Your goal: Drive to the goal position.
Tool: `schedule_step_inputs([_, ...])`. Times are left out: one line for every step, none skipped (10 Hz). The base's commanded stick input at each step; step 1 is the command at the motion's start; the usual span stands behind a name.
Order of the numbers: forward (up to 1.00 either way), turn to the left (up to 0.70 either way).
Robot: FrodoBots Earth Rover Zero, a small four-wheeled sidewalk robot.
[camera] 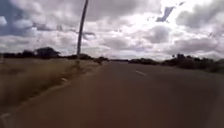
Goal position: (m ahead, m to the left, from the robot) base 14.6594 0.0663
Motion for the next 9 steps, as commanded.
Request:
schedule_step_inputs([0.84,-0.02])
schedule_step_inputs([0.84,-0.02])
schedule_step_inputs([0.68,-0.02])
schedule_step_inputs([0.64,-0.02])
schedule_step_inputs([0.61,-0.02])
schedule_step_inputs([0.61,-0.02])
schedule_step_inputs([0.61,-0.02])
schedule_step_inputs([0.61,-0.02])
schedule_step_inputs([0.61,-0.02])
